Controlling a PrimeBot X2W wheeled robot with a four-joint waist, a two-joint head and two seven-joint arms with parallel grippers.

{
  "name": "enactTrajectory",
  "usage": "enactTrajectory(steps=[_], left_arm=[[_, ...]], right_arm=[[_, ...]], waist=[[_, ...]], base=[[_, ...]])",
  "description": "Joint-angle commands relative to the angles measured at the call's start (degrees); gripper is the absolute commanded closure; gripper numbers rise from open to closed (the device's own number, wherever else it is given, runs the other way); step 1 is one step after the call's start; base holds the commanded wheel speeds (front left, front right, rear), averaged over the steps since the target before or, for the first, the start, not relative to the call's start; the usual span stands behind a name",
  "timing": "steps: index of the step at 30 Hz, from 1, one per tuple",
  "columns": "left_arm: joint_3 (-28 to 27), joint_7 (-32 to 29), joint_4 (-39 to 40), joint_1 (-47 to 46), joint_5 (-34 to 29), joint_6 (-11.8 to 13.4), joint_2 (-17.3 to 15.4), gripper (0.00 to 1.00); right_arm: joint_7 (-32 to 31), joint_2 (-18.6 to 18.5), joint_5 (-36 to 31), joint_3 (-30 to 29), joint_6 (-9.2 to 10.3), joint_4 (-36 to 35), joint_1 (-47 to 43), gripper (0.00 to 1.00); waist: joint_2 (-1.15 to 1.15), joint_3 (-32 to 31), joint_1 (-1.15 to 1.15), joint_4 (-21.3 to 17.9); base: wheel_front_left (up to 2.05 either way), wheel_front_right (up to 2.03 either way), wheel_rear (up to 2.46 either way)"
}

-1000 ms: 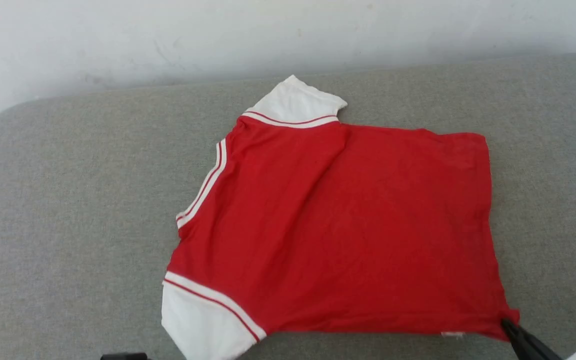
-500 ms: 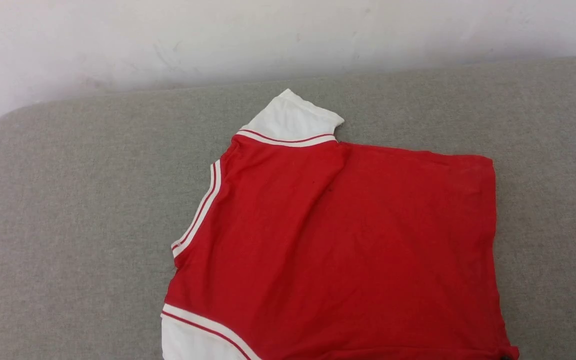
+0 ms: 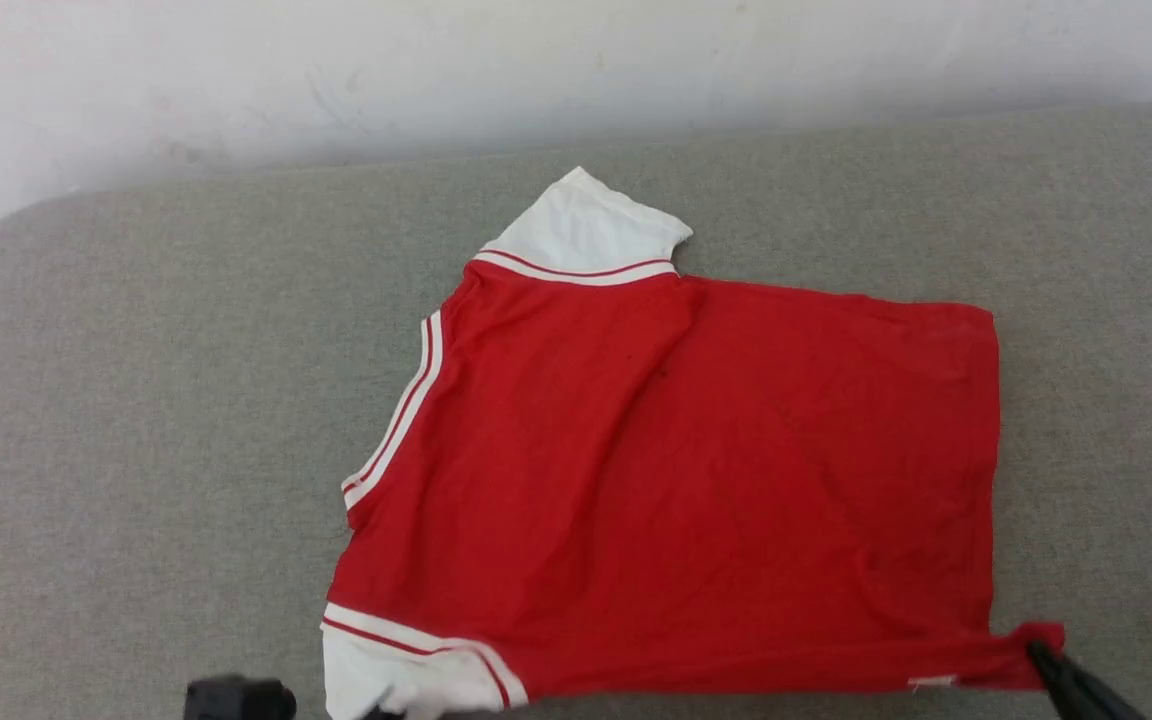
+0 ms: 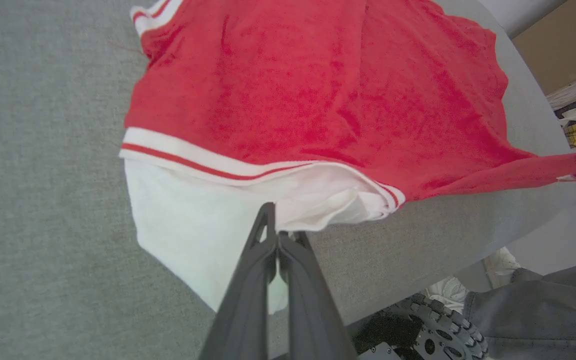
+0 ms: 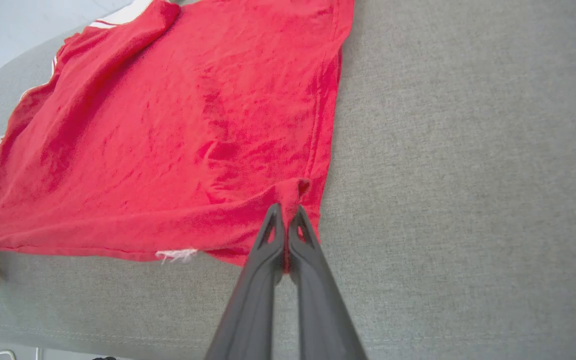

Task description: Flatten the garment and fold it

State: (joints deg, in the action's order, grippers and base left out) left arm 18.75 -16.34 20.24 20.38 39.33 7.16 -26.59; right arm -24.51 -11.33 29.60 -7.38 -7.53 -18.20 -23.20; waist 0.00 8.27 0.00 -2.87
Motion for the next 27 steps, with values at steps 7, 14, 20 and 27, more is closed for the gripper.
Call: enactTrajectory(steps=[7, 14, 20, 27], left_arm=[[0.16, 1.15, 1.66, -10.62, -7.78, -2.56, -4.13, 1.0], [2.67, -1.64, 0.33, -22.48, -13.83, -5.62, -6.26, 1.0], [5.16, -1.75, -3.22, -29.88, -16.41, -8.12, -5.22, 1.0], [7.1, 1.76, -9.3, -35.65, -18.67, -9.83, -3.02, 1.0]], right_arm=[[5.77, -1.94, -1.94, 1.19, 0.04, -0.83, 5.45, 1.0], [8.21, -3.96, -3.34, 3.96, 0.04, 0.01, 13.35, 1.0], [8.56, -5.2, -3.61, 5.95, 0.04, 2.25, 17.92, 1.0], [9.96, -5.36, -3.43, 6.51, 0.04, 4.8, 20.38, 1.0]], waist=[[0.0, 3.89, 0.0, -0.2], [0.0, 9.93, 0.0, -0.98], [0.0, 13.3, 0.0, -1.3], [0.0, 15.04, 0.0, -1.75]], base=[[0.0, 0.0, 0.0], [0.0, 0.0, 0.0], [0.0, 0.0, 0.0], [0.0, 0.0, 0.0]])
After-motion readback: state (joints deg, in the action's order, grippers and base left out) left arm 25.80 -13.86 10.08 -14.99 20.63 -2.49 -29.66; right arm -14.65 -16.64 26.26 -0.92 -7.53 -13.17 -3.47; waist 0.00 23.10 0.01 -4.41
